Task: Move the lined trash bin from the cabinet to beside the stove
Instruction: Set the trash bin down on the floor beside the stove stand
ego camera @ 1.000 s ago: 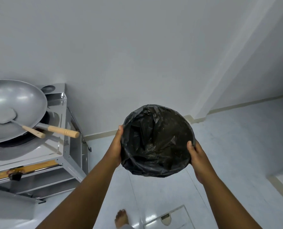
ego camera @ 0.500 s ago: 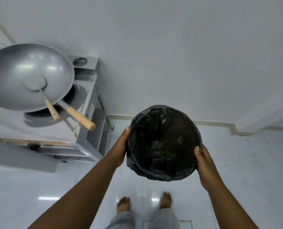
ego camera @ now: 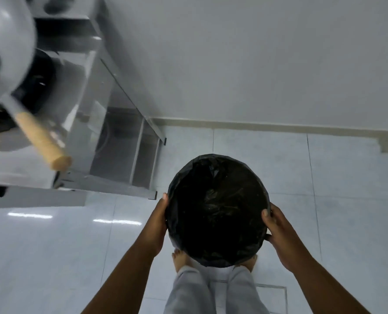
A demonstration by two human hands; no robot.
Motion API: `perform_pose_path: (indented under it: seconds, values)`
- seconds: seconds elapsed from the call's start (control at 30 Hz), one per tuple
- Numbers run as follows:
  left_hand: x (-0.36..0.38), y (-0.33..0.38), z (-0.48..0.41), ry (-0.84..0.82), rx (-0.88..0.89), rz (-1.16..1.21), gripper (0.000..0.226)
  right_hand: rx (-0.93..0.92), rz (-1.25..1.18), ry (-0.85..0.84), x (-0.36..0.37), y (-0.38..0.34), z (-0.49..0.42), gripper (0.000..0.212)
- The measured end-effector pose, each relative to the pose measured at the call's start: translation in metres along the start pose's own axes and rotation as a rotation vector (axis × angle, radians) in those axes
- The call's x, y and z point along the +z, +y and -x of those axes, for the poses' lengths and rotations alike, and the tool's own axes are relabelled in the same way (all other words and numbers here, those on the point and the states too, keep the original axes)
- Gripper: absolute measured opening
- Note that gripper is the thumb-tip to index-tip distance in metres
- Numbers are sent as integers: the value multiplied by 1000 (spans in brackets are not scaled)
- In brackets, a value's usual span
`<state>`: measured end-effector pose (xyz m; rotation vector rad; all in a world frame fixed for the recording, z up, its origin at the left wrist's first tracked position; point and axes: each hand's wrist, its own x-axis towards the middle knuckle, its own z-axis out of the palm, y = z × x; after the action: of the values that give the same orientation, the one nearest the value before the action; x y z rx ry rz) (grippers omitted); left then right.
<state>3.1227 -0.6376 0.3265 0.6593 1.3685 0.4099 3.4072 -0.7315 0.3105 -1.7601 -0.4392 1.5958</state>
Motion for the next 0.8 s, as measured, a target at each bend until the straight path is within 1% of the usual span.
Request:
perform_pose_path:
  seconds: [0.07, 0.1, 0.17, 0.27, 0.4, 0.47, 0.57, 0.73, 0.8]
  values:
    - [-3, -25, -34, -21, -23, -34, 68, 40, -5, 27, 3, 30, -33, 75]
    - [-5, -37, -51, -35, -50, -39, 73, 65, -11, 35, 4, 45, -50, 74]
    - [-9, -63, -85, -53, -94, -36, 72, 103, -36, 56, 6, 75, -82, 67]
    - [-16, -104, -134, -69, -149, -16, 68, 138, -39, 64, 6, 119, -126, 69]
    - [-18, -146, -183, -71, -226, -8, 80, 182, -54, 62, 5, 165, -174, 68]
    - [-17, -150, -194, -68, -245, 4, 84, 185, -46, 49, 3, 171, -186, 69]
    - [-18, -168, -221, -56, -251, 5, 86, 184, 16, 56, 1, 190, -212, 78]
    - [-20, -185, -242, -42, -252, 20, 84, 190, 46, 57, 0, 208, -230, 79]
    - [-23, -188, -247, -23, -247, 31, 83, 181, 67, 61, 0, 212, -234, 87]
